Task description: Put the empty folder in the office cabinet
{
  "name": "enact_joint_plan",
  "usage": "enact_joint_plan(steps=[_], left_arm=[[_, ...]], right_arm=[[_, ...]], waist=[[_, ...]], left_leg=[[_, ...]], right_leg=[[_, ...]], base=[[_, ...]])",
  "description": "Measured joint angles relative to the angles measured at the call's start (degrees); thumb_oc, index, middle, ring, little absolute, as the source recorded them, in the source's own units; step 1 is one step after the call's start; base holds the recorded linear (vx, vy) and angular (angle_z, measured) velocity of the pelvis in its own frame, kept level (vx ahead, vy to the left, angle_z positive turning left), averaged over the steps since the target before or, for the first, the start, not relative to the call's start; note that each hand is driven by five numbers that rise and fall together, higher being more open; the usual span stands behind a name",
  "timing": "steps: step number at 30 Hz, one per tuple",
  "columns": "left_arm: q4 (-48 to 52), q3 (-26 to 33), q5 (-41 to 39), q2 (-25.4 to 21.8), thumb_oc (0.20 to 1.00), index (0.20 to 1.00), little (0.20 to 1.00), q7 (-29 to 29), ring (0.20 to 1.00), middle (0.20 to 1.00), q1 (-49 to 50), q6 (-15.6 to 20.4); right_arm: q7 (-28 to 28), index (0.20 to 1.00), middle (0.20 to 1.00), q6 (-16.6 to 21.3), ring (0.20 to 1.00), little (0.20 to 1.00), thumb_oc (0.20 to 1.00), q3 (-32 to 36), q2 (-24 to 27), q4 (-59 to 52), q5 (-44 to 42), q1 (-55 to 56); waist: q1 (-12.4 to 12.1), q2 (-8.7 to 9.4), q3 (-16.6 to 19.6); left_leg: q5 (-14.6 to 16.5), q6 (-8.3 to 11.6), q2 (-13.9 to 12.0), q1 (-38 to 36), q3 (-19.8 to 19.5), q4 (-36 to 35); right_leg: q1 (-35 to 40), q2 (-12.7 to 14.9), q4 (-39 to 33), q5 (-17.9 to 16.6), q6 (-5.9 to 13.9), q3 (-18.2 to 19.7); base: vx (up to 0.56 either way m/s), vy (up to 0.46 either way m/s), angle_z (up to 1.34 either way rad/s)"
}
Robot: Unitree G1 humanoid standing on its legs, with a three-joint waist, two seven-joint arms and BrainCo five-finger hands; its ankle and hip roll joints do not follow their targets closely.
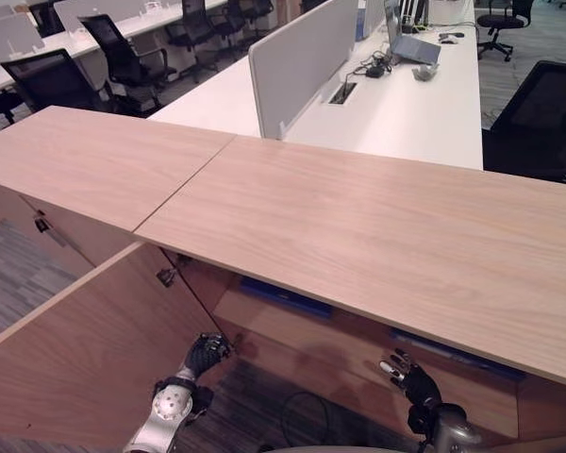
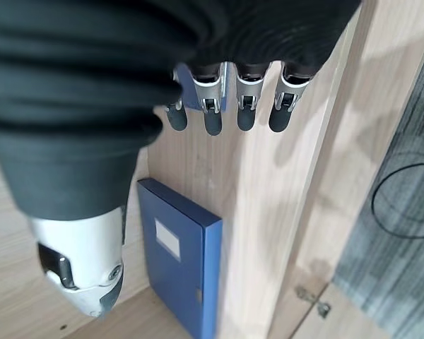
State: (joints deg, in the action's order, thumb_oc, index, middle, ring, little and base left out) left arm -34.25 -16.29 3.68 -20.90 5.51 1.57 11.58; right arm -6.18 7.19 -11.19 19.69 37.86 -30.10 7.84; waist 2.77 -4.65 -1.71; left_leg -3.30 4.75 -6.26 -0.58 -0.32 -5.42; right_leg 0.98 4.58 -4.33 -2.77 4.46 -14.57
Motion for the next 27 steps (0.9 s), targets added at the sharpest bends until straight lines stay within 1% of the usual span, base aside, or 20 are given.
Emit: enact_joint_plan(steps=[1, 3, 5, 6, 8, 9, 10, 11, 12, 13, 14, 16, 17, 19, 20, 23, 26, 27], left_arm=[[-0.07, -1.69, 2.05, -0.29, 0.2, 0.2, 0.2, 1.12, 0.2, 0.2, -2.02, 0.2], [-0.61, -3.13, 4.35, -0.52, 0.2, 0.2, 0.2, 2.42, 0.2, 0.2, -4.33, 0.39], [-1.51, -4.64, 6.3, -0.8, 0.2, 0.2, 0.2, 3.83, 0.2, 0.2, -7.49, 0.43], [-3.15, -8.02, 8.17, -2.57, 0.2, 0.2, 0.2, 5.59, 0.2, 0.2, -14.53, 0.52], [-4.41, -9.29, 8.69, -4.48, 0.2, 0.2, 0.2, 6.76, 0.2, 0.2, -21.44, 0.53], [-4.81, -9.15, 8.89, -4.86, 0.2, 0.2, 0.2, 7.1, 0.2, 0.2, -23.9, 0.51], [-5.49, -8.99, 9.09, -4.83, 0.2, 0.2, 0.2, 7.81, 0.2, 0.2, -26.72, 0.55], [-6.55, -9.07, 9.11, -4.91, 0.2, 0.2, 0.2, 8.34, 0.2, 0.2, -28.99, 0.59], [-8.26, -9.54, 9.14, -5.31, 0.2, 0.2, 0.2, 9.14, 0.2, 0.2, -31.93, 0.57], [-9.09, -10.03, 9.13, -5.84, 0.2, 0.2, 0.2, 9.52, 0.2, 0.2, -33.45, 0.52], [-9.18, -10.26, 9.15, -6.78, 0.2, 0.2, 0.2, 9.95, 0.2, 0.2, -34.12, 0.52], [-10.62, -10.58, 9.13, -7.06, 0.2, 0.2, 0.2, 10.38, 0.2, 0.2, -35.41, 0.47], [-10.76, -10.53, 9.1, -7.24, 0.2, 0.2, 0.2, 11.07, 0.2, 0.2, -36.03, 0.44], [-10.78, -10.56, 9.06, -7.39, 0.2, 0.2, 0.2, 11.4, 0.2, 0.2, -36.28, 0.45], [-11.5, -10.63, 9.06, -7.69, 0.2, 0.2, 0.2, 11.6, 0.2, 0.2, -37.54, 0.44], [-12.18, -10.72, 9.04, -7.9, 0.2, 0.2, 0.2, 12.08, 0.2, 0.2, -39.2, 0.44], [-13.08, -10.72, 8.97, -8.42, 0.2, 0.2, 0.2, 12.32, 0.2, 0.2, -42.45, 0.42], [-13.57, -10.73, 8.94, -8.59, 0.2, 0.2, 0.2, 12.6, 0.2, 0.2, -43.78, 0.49]], right_arm=[[0.03, 1.0, 1.0, 0.09, 1.0, 1.0, 1.0, -0.26, -0.01, -0.01, -0.21, -0.32], [0.25, 1.0, 1.0, 0.42, 1.0, 1.0, 1.0, -0.82, 0.12, 0.0, -0.21, -1.1], [0.62, 1.0, 1.0, 1.22, 1.0, 1.0, 1.0, -1.75, 0.19, -0.03, -0.28, -2.54], [0.77, 1.0, 1.0, 1.65, 1.0, 1.0, 1.0, -3.09, 0.26, -0.06, -0.32, -6.13], [1.16, 1.0, 1.0, 2.28, 1.0, 1.0, 1.0, -4.98, 0.53, -0.04, -0.37, -10.57], [1.18, 1.0, 1.0, 2.37, 1.0, 1.0, 1.0, -4.85, 0.51, -0.11, -0.38, -11.98], [1.38, 1.0, 1.0, 2.57, 1.0, 1.0, 1.0, -4.8, 0.54, -0.16, -0.78, -13.58], [1.44, 1.0, 1.0, 2.76, 1.0, 1.0, 1.0, -4.89, 0.54, -0.34, -1.7, -14.82], [1.62, 1.0, 1.0, 3.35, 1.0, 1.0, 1.0, -4.97, 0.48, -0.64, -2.63, -16.58], [1.83, 1.0, 1.0, 3.76, 1.0, 1.0, 1.0, -4.92, 0.55, -1.89, -2.69, -17.32], [1.83, 1.0, 1.0, 4.08, 1.0, 1.0, 1.0, -4.93, 0.4, -2.42, -2.75, -17.81], [2.04, 1.0, 1.0, 4.72, 1.0, 1.0, 1.0, -4.96, 0.39, -3.04, -3.44, -18.77], [2.4, 1.0, 1.0, 5.23, 1.0, 1.0, 1.0, -5.22, 0.48, -3.88, -4.24, -18.91], [2.5, 1.0, 1.0, 5.69, 1.0, 1.0, 1.0, -5.81, 0.76, -4.22, -4.32, -19.21], [2.49, 1.0, 1.0, 6.07, 1.0, 1.0, 1.0, -6.66, 1.01, -4.49, -4.41, -19.71], [2.48, 1.0, 1.0, 6.1, 1.0, 1.0, 1.0, -7.03, 1.01, -4.52, -4.66, -19.68], [2.48, 1.0, 1.0, 6.25, 1.0, 1.0, 1.0, -7.44, 1.07, -4.68, -4.74, -19.66], [2.47, 1.0, 1.0, 6.34, 1.0, 1.0, 1.0, -7.78, 1.04, -4.69, -4.73, -19.76]], waist=[[-0.11, 0.23, -1.07], [0.19, 0.45, -2.33], [0.52, 0.65, -3.02], [1.53, 1.47, -6.59], [1.56, 2.93, -9.95], [1.59, 3.21, -11.28], [1.86, 3.39, -12.49], [2.02, 3.87, -13.46], [2.22, 4.68, -14.73], [2.4, 5.03, -14.91], [2.71, 5.42, -15.36], [3.07, 5.61, -15.72], [3.12, 5.8, -16.03], [3.52, 6.07, -16.19], [3.67, 6.36, -16.38], [4.31, 6.58, -16.54], [4.73, 7.38, -17.02], [4.68, 7.68, -17.38]], left_leg=[[-0.61, 0.28, 0.02, 0.35, 0.09, 0.29], [-0.64, 0.32, 0.0, 0.61, 0.64, 0.31], [-0.89, 0.26, 0.0, 2.59, 1.41, 0.58], [-1.27, 0.08, 0.23, 5.93, 1.63, 2.98], [-1.05, -0.09, 0.93, 10.97, 1.56, 7.19], [-0.72, -0.17, 1.0, 12.56, 1.55, 8.04], [-0.69, -0.14, 1.12, 13.83, 1.41, 8.4], [-0.55, -0.28, 1.47, 15.36, 1.37, 9.79], [0.24, -0.21, 1.96, 17.45, 1.39, 12.01], [1.01, -0.19, 2.15, 19.63, 1.35, 14.14], [1.68, -0.16, 2.25, 20.92, 1.27, 15.6], [2.78, -0.2, 2.16, 23.03, 1.07, 18.29], [4.44, -0.15, 1.98, 25.29, 0.83, 21.88], [5.46, 0.03, 1.82, 26.66, 0.68, 24.19], [6.73, 0.14, 1.54, 28.74, 0.42, 27.16], [8.35, 0.31, 0.92, 31.48, -0.12, 30.49], [9.55, 0.72, 0.81, 34.28, -0.47, 33.93], [9.87, 0.58, 0.79, 35.34, -0.61, 34.97]], right_leg=[[-0.41, 0.08, 0.36, -0.05, 0.06, 0.05], [-1.74, 0.1, 1.28, 0.16, -0.09, 0.78], [-4.58, 0.27, 2.46, 0.18, -0.06, 1.46], [-8.91, 0.96, 6.81, 0.63, -0.07, 2.07], [-14.7, 2.22, 12.95, 2.52, -0.35, 3.09], [-16.87, 2.58, 14.89, 3.09, -0.81, 3.0], [-18.82, 2.81, 16.9, 3.32, -0.67, 3.3], [-20.84, 3.39, 19.42, 4.25, -0.68, 3.69], [-23.71, 4.18, 23.14, 5.93, -0.64, 4.29], [-25.93, 4.63, 25.42, 7.09, -0.58, 4.46], [-27.29, 4.89, 26.9, 7.65, -1.03, 4.57], [-29.2, 4.97, 29.43, 8.53, -1.2, 4.86], [-31.17, 5.11, 32.15, 9.83, -1.7, 5.01], [-32.46, 5.11, 34.2, 10.79, -1.96, 5.21], [-34.14, 5.09, 36.44, 11.72, -2.43, 5.28], [-36.04, 4.74, 38.71, 12.62, -2.73, 5.13], [-38.6, 4.87, 41.87, 13.62, -3.08, 5.27], [-39.52, 4.89, 42.6, 13.79, -3.32, 5.29]], base=[[-0.1, 0.007, -0.08], [-0.14, 0.014, -0.17], [-0.28, 0.015, -0.19], [-0.28, 0.001, -0.08], [-0.14, -0.009, -0.06], [-0.13, -0.018, 0.0], [-0.1, -0.02, 0.04], [-0.1, -0.032, 0.07], [-0.1, -0.031, 0.08], [-0.1, -0.035, 0.06], [-0.07, -0.036, 0.05], [-0.05, -0.03, 0.02], [-0.05, -0.031, 0.01], [-0.05, -0.035, 0.0], [-0.03, -0.022, 0.0], [0.0, 0.0, 0.0], [-0.04, -0.025, 0.01], [-0.03, -0.018, 0.02]])
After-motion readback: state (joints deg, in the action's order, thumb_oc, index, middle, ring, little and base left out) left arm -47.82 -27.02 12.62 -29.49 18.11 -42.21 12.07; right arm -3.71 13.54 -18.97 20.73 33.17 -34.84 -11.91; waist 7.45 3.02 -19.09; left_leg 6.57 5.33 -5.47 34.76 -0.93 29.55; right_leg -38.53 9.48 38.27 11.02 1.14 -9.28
